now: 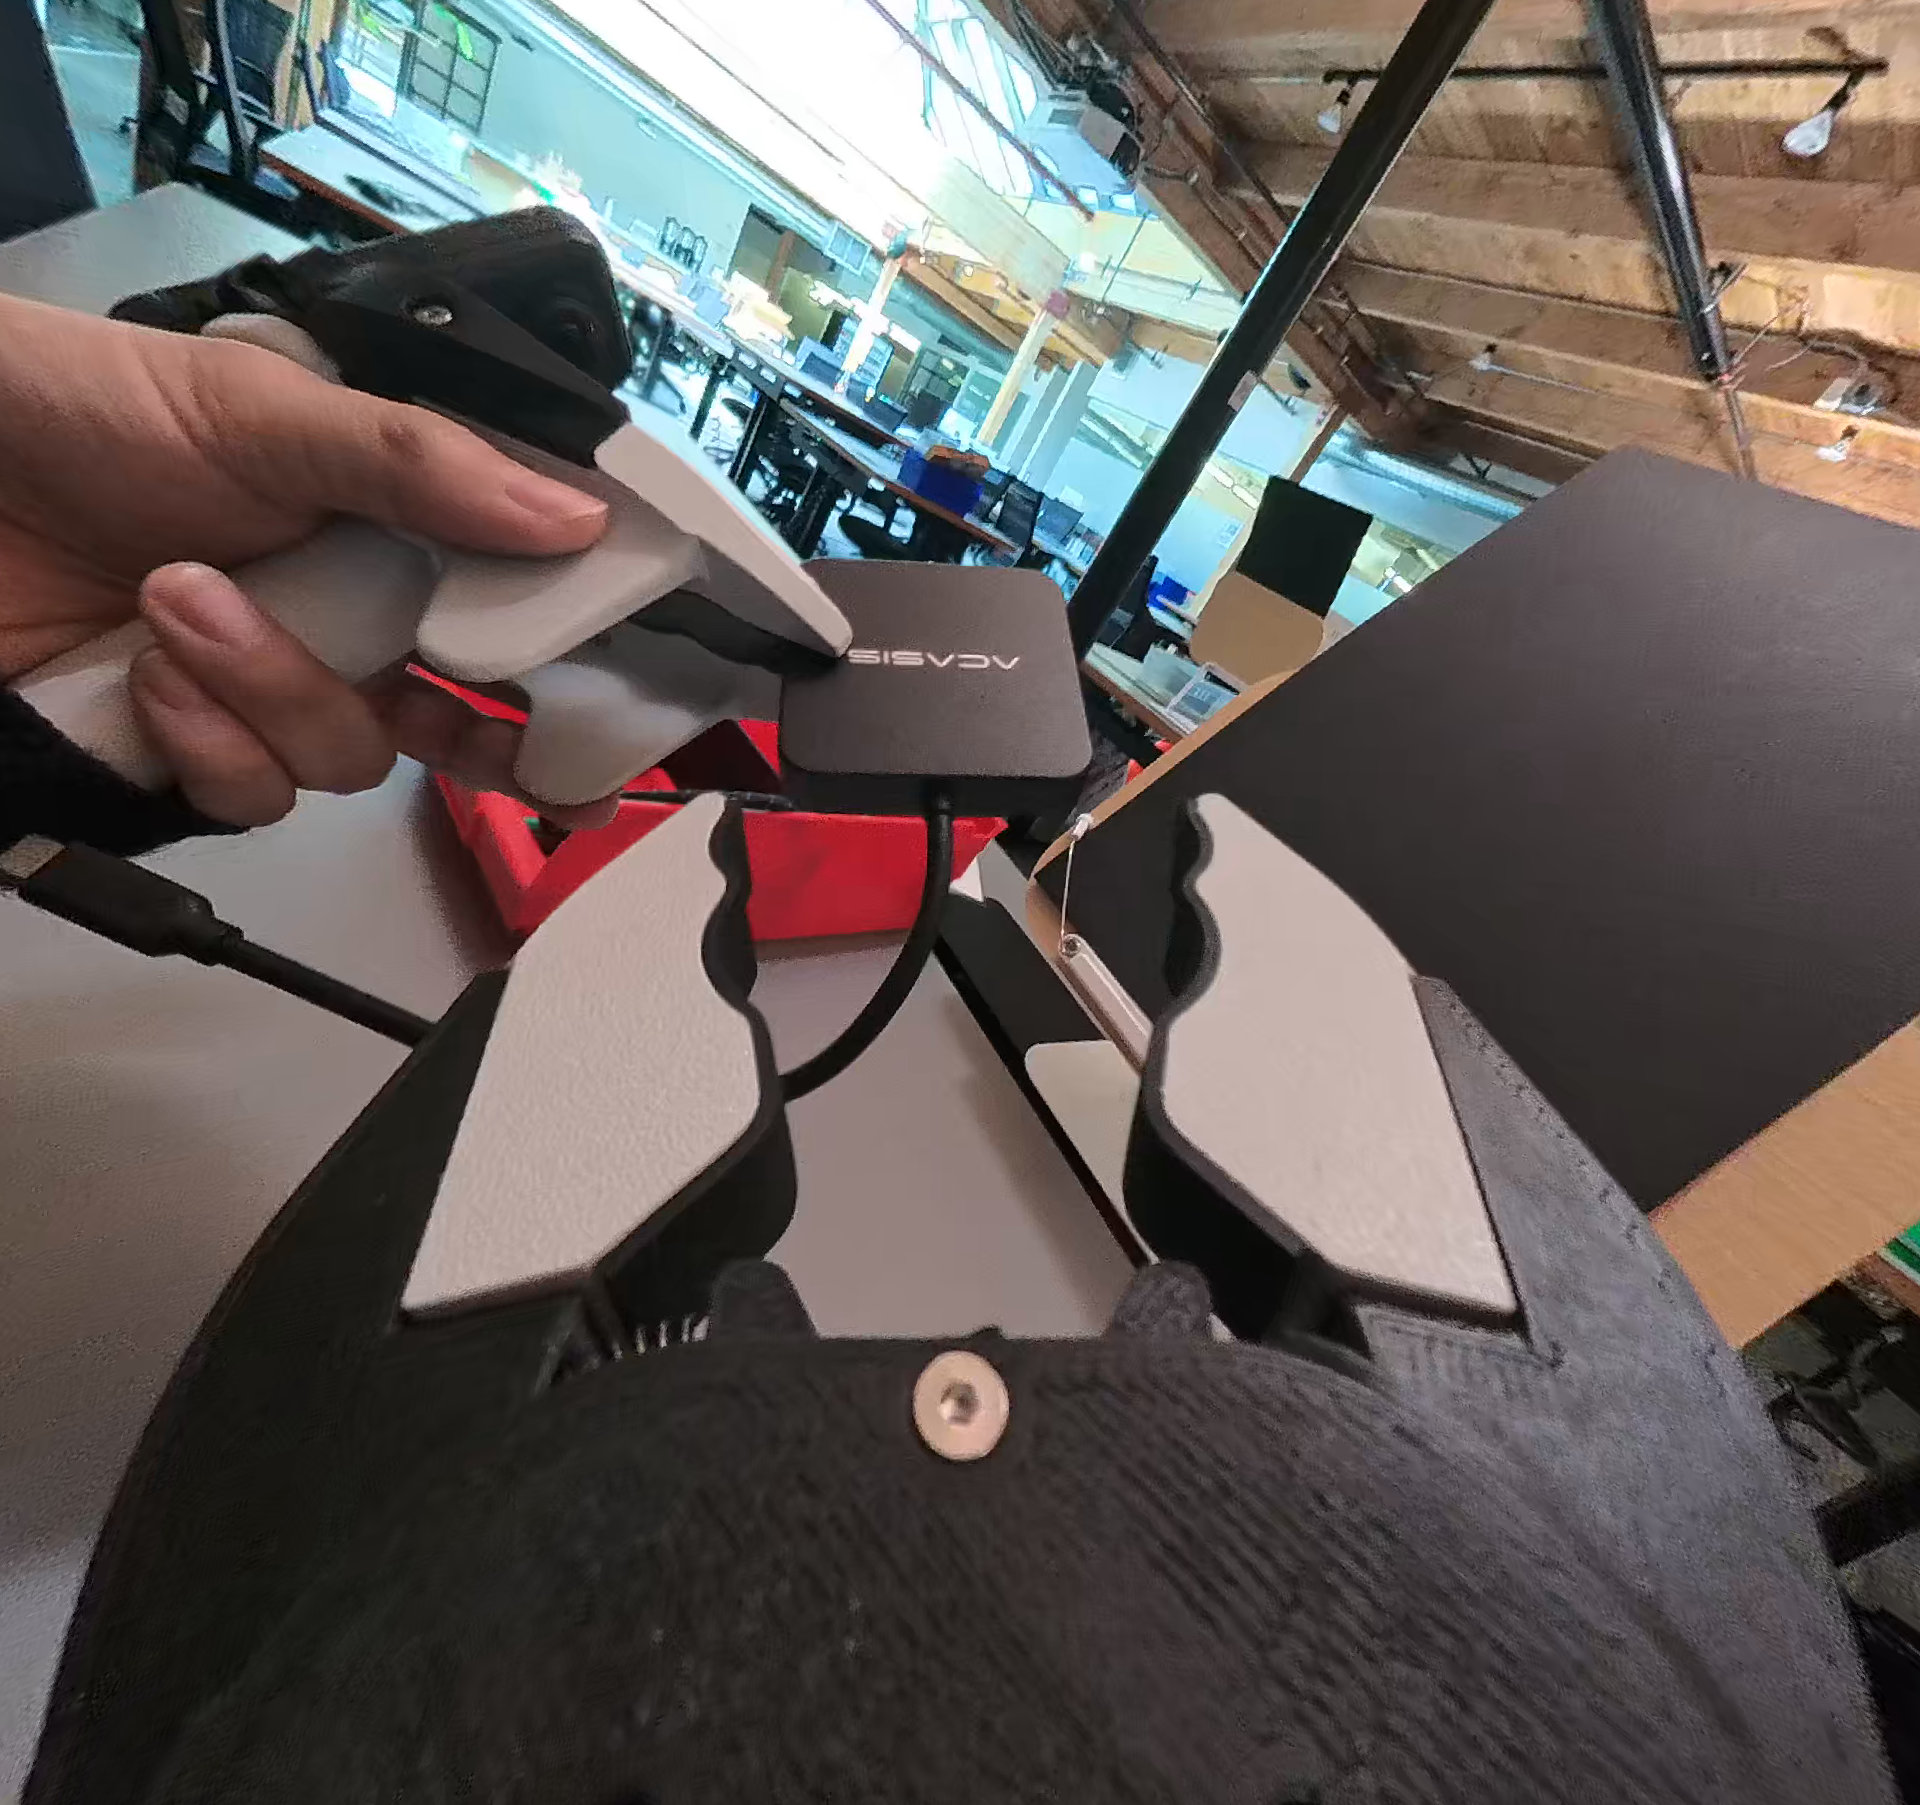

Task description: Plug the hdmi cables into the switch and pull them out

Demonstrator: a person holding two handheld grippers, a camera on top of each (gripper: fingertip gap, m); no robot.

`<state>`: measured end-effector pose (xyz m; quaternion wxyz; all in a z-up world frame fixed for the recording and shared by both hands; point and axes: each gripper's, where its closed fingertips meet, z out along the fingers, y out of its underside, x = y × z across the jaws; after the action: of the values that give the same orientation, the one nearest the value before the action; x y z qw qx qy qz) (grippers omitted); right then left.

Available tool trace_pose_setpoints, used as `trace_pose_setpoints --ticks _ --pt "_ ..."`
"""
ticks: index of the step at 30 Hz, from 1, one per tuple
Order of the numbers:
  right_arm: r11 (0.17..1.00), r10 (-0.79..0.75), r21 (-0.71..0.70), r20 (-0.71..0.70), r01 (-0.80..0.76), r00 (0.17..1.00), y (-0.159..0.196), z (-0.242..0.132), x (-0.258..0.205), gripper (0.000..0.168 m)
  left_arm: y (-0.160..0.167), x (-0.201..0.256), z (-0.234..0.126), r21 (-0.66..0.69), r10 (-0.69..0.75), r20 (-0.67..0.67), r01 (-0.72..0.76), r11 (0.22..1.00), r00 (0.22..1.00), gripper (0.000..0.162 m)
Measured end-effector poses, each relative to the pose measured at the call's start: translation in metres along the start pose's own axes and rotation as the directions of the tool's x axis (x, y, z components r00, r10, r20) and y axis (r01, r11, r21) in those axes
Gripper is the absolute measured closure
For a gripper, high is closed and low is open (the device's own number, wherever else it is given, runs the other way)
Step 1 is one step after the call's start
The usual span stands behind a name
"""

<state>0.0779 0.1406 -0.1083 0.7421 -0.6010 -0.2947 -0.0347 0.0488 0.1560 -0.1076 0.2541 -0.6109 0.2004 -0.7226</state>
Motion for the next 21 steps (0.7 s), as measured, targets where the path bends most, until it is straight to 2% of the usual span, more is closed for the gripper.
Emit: trace_pose_setpoints --ticks 2,5,9,14,17,21 --pt "1.0 -0.005 -0.004 0.021 0.005 1.0 0.0 -0.003 0.0 0.087 0.004 -0.003 0.0 -0.013 0.024 0.019 -0.024 1.0 1.0 0.149" --pt "0.998 0.028 0.048 0.028 -0.03 0.999 -0.013 -0.015 0.007 0.098 0.007 -0.005 0.0 -0.02 0.028 0.032 -0.028 0.999 0.999 0.149" --pt "0.998 -0.008 -0.068 0.131 0.016 0.991 0.011 -0.011 -0.01 0.095 0.021 -0.002 0.009 -0.077 0.002 0.006 -0.001 0.997 1.0 0.149" --pt "0.99 -0.049 -0.129 0.093 0.061 0.994 0.023 -0.005 -0.008 0.093 0.026 0.0 0.013 -0.081 -0.012 0.006 0.012 0.997 1.0 0.149" --pt "0.995 -0.016 -0.097 0.074 0.024 0.997 0.02 0.001 -0.01 0.09 0.026 -0.004 0.014 -0.047 0.001 0.04 0.0 0.999 0.999 0.149" --pt "0.998 0.059 0.002 0.051 -0.059 0.997 0.005 0.001 -0.005 0.104 0.026 -0.002 0.015 -0.016 -0.06 0.014 0.06 0.998 0.998 0.149"
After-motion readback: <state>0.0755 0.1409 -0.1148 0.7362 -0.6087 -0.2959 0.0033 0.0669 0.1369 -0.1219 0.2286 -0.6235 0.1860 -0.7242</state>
